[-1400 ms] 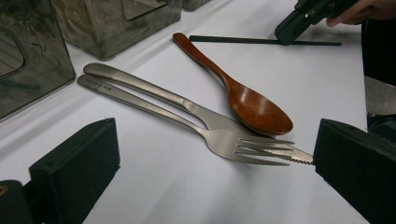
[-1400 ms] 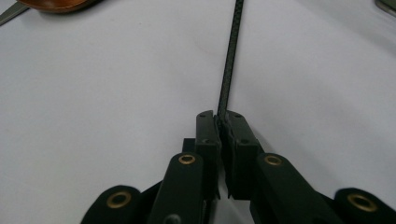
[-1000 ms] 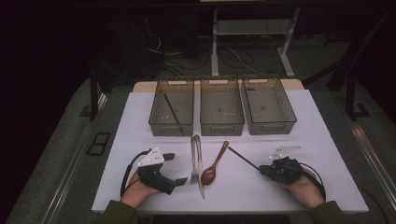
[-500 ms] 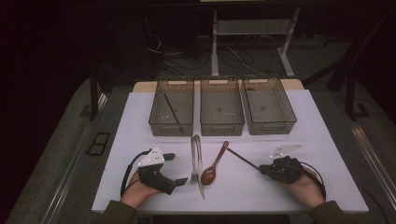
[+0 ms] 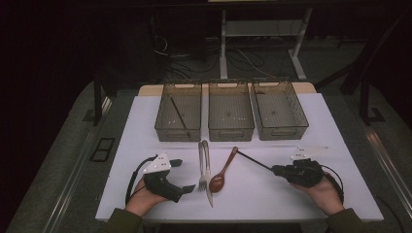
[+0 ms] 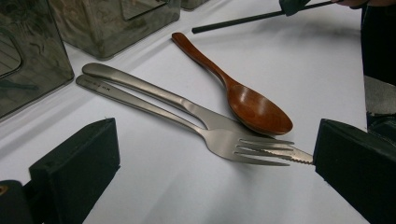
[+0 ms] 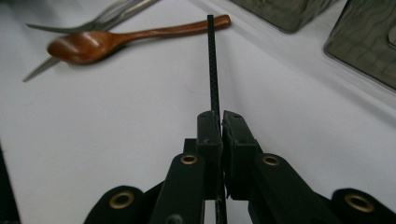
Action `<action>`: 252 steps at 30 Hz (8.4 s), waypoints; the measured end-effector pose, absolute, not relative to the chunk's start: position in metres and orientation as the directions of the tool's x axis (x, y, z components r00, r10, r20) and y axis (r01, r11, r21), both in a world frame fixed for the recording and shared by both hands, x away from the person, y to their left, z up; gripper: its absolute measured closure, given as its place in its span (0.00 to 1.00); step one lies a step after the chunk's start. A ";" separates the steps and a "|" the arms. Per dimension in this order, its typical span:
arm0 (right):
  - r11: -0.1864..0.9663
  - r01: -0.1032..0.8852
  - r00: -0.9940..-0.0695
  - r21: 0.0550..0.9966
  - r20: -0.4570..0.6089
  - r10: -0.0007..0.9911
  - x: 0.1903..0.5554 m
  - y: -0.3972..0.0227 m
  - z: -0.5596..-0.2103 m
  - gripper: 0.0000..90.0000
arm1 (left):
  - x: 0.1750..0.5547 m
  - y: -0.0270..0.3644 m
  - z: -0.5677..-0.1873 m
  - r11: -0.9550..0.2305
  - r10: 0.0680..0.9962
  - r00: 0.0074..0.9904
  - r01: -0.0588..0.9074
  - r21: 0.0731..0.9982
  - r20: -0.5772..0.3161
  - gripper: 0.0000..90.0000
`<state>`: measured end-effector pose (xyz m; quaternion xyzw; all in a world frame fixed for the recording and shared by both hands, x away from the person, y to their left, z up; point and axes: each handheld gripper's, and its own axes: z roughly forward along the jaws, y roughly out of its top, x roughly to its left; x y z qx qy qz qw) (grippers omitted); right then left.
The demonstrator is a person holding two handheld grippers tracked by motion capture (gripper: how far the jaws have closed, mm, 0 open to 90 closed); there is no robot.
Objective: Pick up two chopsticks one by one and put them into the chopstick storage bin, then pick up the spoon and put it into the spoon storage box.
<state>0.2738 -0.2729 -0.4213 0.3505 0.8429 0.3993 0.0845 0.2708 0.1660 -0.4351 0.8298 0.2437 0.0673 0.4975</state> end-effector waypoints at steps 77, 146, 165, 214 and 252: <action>0.385 0.484 -0.742 0.786 0.135 0.656 0.446 -0.066 -0.352 0.95 | 0.271 0.164 -0.436 -0.387 0.457 0.879 0.331 0.861 -0.133 0.00; 0.358 0.406 -0.826 0.841 0.170 0.538 0.433 -0.081 -0.353 0.44 | 0.271 0.163 -0.436 -0.388 0.449 0.883 0.334 0.859 -0.141 0.00; 0.344 0.409 -0.812 0.845 0.164 0.561 0.378 -0.160 -0.374 0.39 | 0.272 0.163 -0.437 -0.391 0.456 0.879 0.339 0.855 -0.140 0.00; 0.296 0.434 -0.692 0.851 0.104 0.714 0.254 -0.291 -0.438 0.19 | 0.295 0.151 -0.418 -0.351 0.506 0.854 0.335 0.875 -0.124 0.33; 0.303 0.439 -0.705 0.846 0.115 0.699 0.256 -0.287 -0.437 0.19 | 0.356 0.045 -0.450 -0.552 0.453 0.879 0.409 0.726 -0.150 0.99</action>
